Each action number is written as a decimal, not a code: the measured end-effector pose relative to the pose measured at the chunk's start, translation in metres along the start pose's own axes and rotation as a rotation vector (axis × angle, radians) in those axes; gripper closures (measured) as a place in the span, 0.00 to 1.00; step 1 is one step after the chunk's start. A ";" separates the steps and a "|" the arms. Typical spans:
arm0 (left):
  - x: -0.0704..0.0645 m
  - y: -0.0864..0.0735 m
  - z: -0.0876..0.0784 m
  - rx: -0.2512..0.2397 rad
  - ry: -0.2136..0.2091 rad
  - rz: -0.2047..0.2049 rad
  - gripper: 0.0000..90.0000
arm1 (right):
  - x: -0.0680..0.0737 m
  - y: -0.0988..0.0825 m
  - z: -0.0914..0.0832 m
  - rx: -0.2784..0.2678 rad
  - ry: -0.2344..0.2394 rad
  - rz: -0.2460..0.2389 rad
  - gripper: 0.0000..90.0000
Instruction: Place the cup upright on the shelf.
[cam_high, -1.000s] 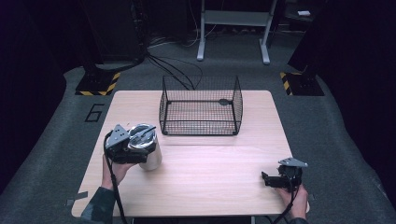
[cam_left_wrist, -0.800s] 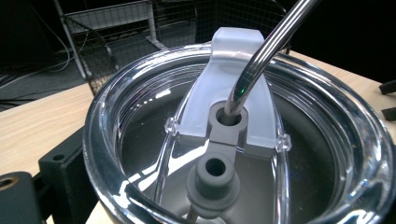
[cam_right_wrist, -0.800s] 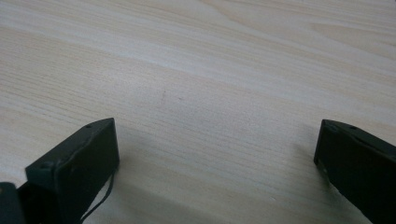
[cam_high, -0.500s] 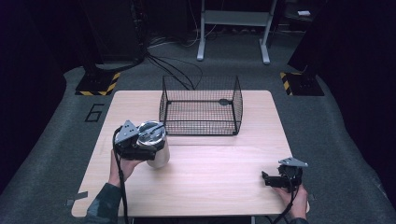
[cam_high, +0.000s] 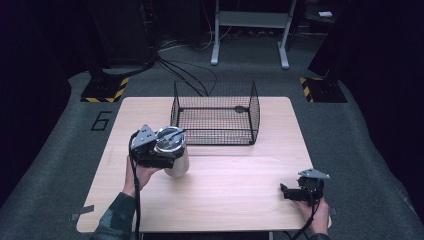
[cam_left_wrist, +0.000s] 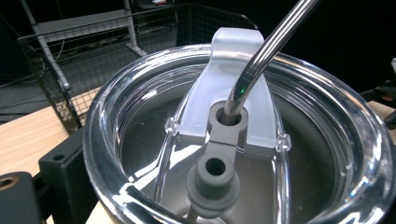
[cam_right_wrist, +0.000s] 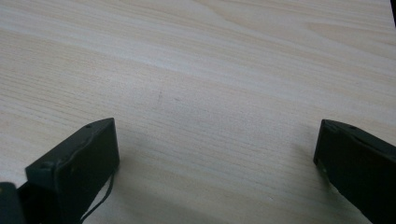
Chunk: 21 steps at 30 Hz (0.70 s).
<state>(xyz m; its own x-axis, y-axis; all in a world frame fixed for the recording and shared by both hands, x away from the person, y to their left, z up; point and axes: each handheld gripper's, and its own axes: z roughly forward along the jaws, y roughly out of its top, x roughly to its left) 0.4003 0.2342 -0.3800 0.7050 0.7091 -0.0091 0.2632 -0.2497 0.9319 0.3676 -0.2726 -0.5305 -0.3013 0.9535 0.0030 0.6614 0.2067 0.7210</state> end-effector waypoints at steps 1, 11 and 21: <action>0.000 0.001 0.001 -0.002 0.000 -0.001 0.04 | 0.000 0.000 0.000 0.000 0.000 0.000 0.00; -0.007 0.014 0.011 -0.007 -0.033 0.000 0.04 | 0.000 0.000 0.000 0.000 -0.001 0.000 0.00; -0.010 0.029 0.020 -0.022 -0.047 0.009 0.04 | 0.000 0.000 0.000 -0.001 -0.002 0.001 0.00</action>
<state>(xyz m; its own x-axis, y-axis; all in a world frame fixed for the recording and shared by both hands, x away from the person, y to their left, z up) 0.4135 0.2066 -0.3603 0.7374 0.6752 -0.0174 0.2427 -0.2409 0.9397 0.3675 -0.2724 -0.5305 -0.2992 0.9542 0.0022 0.6612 0.2057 0.7215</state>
